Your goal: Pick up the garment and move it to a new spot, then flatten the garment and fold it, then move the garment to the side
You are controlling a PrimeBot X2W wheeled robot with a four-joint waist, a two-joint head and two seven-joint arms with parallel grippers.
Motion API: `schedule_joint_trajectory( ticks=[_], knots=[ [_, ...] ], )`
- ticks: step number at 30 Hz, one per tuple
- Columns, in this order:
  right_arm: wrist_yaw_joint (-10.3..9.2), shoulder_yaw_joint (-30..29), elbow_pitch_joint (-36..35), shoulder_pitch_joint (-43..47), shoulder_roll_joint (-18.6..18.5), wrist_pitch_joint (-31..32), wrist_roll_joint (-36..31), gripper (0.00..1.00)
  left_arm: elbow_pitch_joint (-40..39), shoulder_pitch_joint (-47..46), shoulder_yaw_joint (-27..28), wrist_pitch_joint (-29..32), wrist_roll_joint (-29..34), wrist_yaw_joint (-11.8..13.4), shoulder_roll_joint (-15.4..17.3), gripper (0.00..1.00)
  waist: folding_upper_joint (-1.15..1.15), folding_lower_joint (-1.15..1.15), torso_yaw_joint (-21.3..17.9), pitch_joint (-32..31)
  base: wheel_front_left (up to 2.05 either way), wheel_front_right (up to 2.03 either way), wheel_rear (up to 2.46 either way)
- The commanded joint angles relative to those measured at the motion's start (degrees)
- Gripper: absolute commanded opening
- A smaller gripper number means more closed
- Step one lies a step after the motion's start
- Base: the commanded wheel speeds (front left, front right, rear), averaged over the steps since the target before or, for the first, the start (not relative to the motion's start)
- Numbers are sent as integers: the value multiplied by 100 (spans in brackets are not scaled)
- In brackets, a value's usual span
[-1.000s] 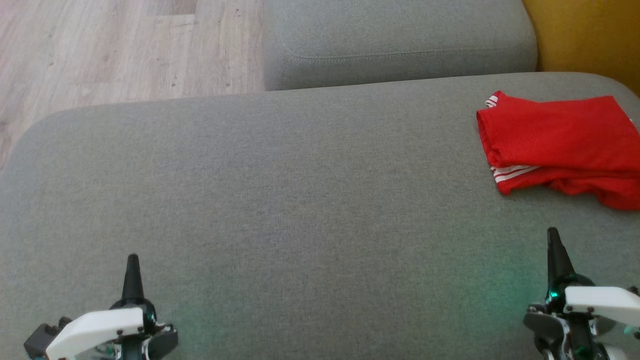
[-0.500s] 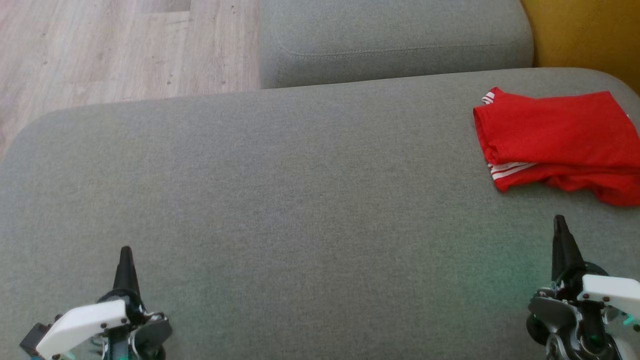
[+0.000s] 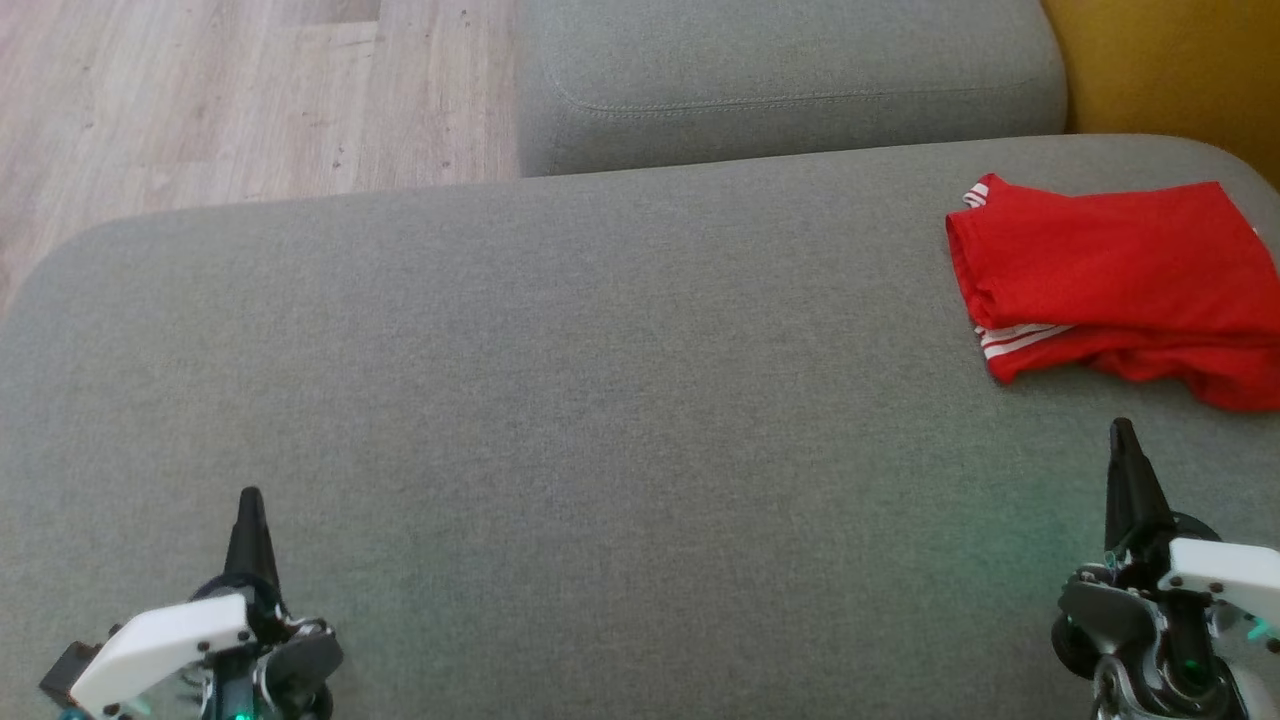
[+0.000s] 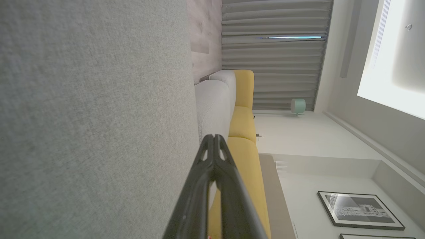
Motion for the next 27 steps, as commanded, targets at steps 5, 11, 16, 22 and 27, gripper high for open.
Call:
schedule_joint_trajectory(
  ticks=[5, 11, 16, 22, 27],
  knots=[
    [-4, 93, -183, -288, -100, 67, 9, 0, -166, -277, 250, 23, 21, -41, 56, 0, 0, 0, 1, 0, 0, 0, 0],
    [-4, 82, -182, -289, -93, 76, 0, 0, -166, -278, 262, 32, 30, -41, 47, 0, 0, 0, 1, 0, 0, 0, 0],
    [-4, 74, -182, -290, -86, 83, -7, 0, -165, -278, 271, 40, 38, -41, 41, 0, 0, 0, 1, 0, 0, 0, 0],
    [-4, 64, -181, -291, -80, 91, -16, 0, -165, -279, 282, 48, 47, -41, 33, 0, 0, 0, 1, 0, 0, 0, 0],
    [-4, 56, -181, -292, -74, 97, -22, 0, -164, -280, 290, 55, 54, -41, 27, 0, 0, 0, 0, 0, 0, 0, 0]
  ],
)
